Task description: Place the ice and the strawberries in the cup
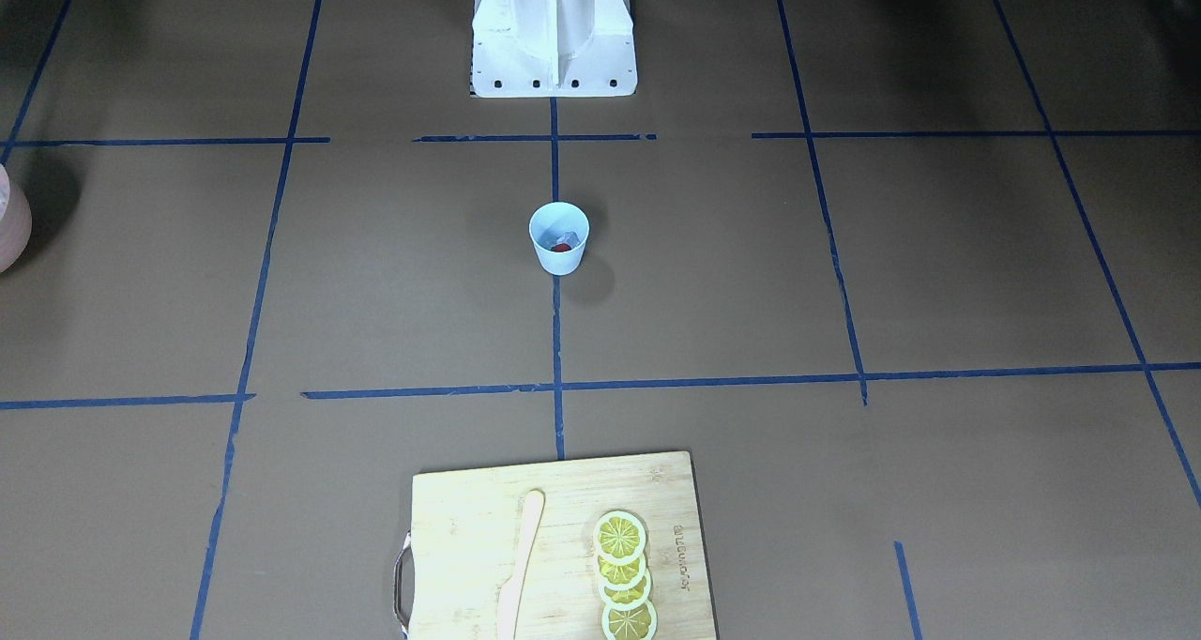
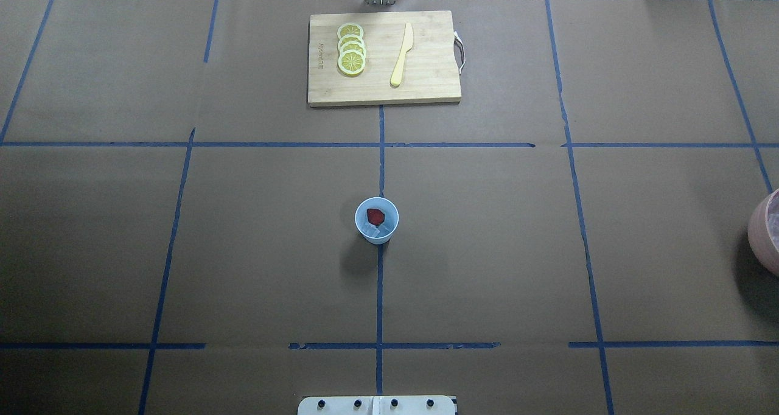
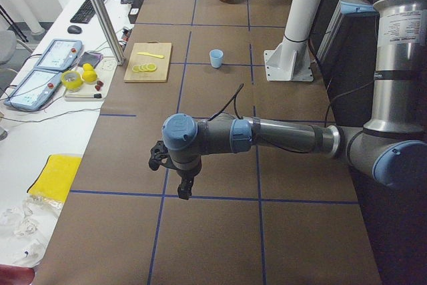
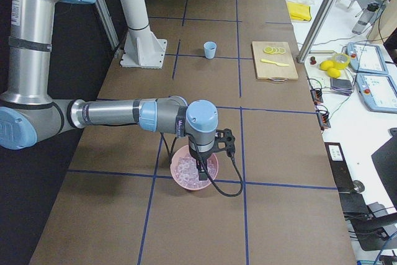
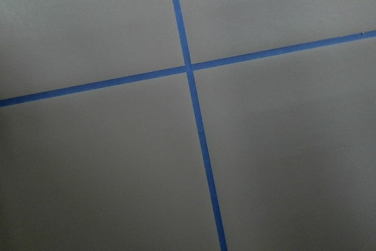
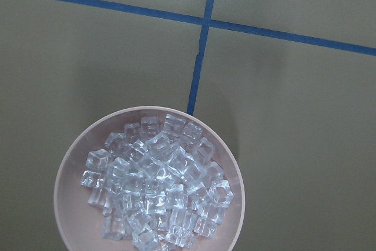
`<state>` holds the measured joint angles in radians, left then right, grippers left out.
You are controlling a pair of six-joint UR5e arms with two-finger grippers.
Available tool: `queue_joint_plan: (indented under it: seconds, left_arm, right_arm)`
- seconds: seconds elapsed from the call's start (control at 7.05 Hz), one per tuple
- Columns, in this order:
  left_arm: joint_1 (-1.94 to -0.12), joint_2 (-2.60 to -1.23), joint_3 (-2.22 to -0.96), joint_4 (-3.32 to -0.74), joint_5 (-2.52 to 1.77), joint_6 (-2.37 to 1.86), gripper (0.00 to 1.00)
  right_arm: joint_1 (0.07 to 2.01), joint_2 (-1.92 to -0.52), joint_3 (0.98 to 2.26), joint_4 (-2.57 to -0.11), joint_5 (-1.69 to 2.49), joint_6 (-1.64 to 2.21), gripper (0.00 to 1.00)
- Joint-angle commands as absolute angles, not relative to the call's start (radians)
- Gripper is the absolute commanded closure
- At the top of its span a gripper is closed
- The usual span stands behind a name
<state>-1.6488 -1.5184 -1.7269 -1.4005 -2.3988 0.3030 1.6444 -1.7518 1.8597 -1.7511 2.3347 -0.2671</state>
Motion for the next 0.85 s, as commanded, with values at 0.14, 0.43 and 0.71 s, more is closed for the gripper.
queue_joint_plan:
  seconds: [0.14, 0.43, 0.71]
  left_arm:
    - [-1.649, -1.494, -1.726, -1.443, -2.396, 0.304, 0.0]
    - [-1.649, -1.505, -1.726, -1.445, -2.395, 0.307, 0.0]
    - [-1.649, -1.503, -1.732, -1.445, -2.395, 0.307, 0.0]
  right_arm:
    - [1.644, -1.752, 1.859, -1.75, 2.335, -0.268, 0.01]
    - [1.644, -1.752, 1.861, -1.75, 2.335, -0.268, 0.01]
    - [1.644, -1.755, 1.862, -1.736, 2.335, -0.268, 0.01]
